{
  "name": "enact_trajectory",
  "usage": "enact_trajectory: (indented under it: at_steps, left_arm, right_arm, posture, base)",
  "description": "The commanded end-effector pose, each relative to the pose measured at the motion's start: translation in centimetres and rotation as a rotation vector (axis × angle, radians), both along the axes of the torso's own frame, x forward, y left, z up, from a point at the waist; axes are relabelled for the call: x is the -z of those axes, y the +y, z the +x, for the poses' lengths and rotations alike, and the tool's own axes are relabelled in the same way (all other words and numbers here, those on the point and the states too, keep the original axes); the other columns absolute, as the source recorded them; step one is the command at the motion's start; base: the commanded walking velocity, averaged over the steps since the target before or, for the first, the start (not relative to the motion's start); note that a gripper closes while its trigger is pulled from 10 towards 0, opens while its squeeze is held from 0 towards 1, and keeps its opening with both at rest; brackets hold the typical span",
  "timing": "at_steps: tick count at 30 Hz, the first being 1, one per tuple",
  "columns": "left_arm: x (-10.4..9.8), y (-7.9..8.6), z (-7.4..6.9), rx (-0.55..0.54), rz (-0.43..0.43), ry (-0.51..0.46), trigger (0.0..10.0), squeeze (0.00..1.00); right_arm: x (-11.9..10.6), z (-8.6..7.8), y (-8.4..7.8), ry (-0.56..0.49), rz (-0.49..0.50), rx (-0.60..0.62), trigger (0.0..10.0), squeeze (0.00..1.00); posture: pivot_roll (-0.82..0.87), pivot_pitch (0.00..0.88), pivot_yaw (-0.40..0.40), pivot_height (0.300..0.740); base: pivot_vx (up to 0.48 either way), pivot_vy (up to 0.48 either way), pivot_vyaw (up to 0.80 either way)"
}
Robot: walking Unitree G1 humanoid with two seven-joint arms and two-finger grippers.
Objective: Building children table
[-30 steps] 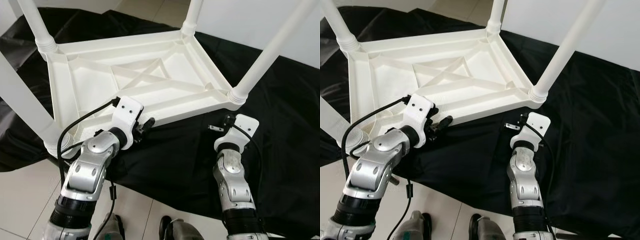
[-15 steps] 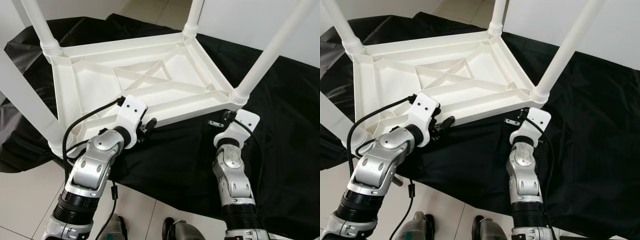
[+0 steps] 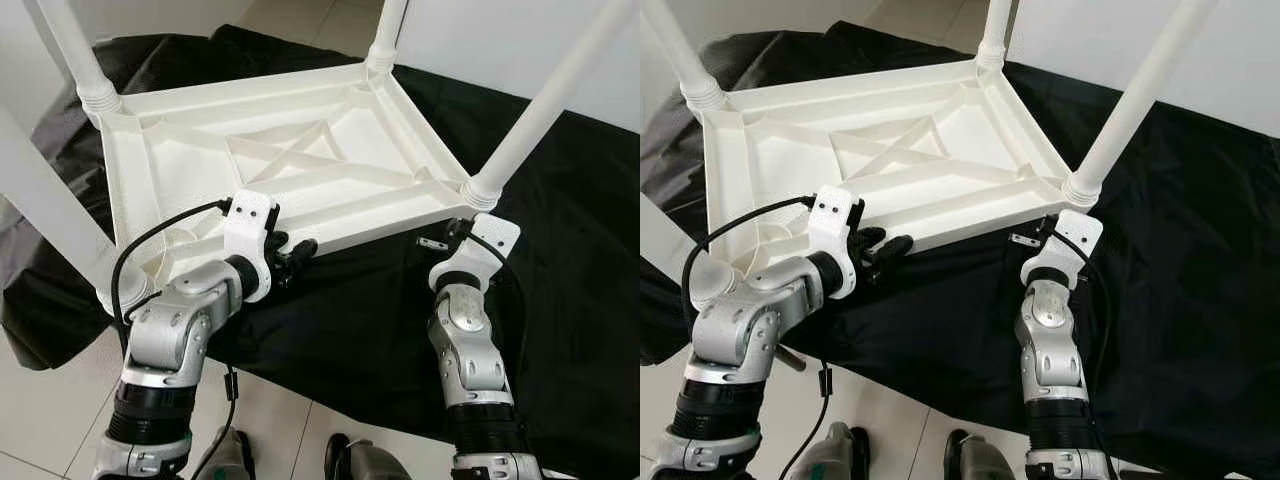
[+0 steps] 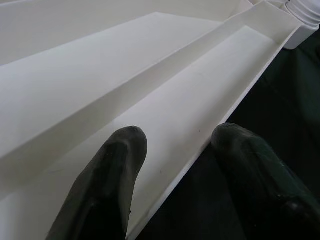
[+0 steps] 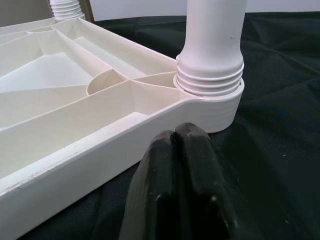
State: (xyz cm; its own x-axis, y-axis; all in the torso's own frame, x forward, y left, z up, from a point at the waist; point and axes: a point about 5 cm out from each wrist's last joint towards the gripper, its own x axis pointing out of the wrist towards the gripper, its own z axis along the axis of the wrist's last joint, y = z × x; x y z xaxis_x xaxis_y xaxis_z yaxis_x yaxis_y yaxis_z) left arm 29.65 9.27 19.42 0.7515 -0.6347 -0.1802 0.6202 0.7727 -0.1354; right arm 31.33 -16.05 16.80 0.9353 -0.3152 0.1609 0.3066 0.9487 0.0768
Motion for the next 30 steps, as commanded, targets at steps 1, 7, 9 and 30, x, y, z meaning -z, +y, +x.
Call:
enact_trajectory:
  at_steps: [1,7,9,30]
  left_arm:
    - [1.0,-0.7,-0.7,0.09,0.001,0.053,10.0,0.0]
    - [1.2,-1.2,-1.1,0.112,-0.002,0.07,10.0,0.0]
    - [1.3,-1.5,-1.3,0.121,-0.004,0.076,10.0,0.0]
    - [0.7,-2.2,-1.7,0.149,-0.018,0.069,10.0,0.0]
  right_arm:
    - [0.4,0.0,-0.3,0.028,0.015,0.008,10.0,0.0]
    - [0.7,0.5,-0.6,0.055,0.046,0.029,10.0,0.0]
    - [0.7,0.9,-0.6,0.065,0.06,0.033,10.0,0.0]
    - [0.0,4.3,0.3,0.065,0.098,-0.097,10.0,0.0]
  posture:
    - [0.15,0.206,-0.042,0.74]
    - [0.15,0.207,-0.04,0.74]
    - [0.15,0.21,-0.04,0.74]
    - [0.15,0.218,-0.04,0.74]
  base:
    - [0.0,0.0,0.0]
    - [0.0,0.0,0.0]
    - [0.0,0.0,0.0]
    - [0.0,0.0,0.0]
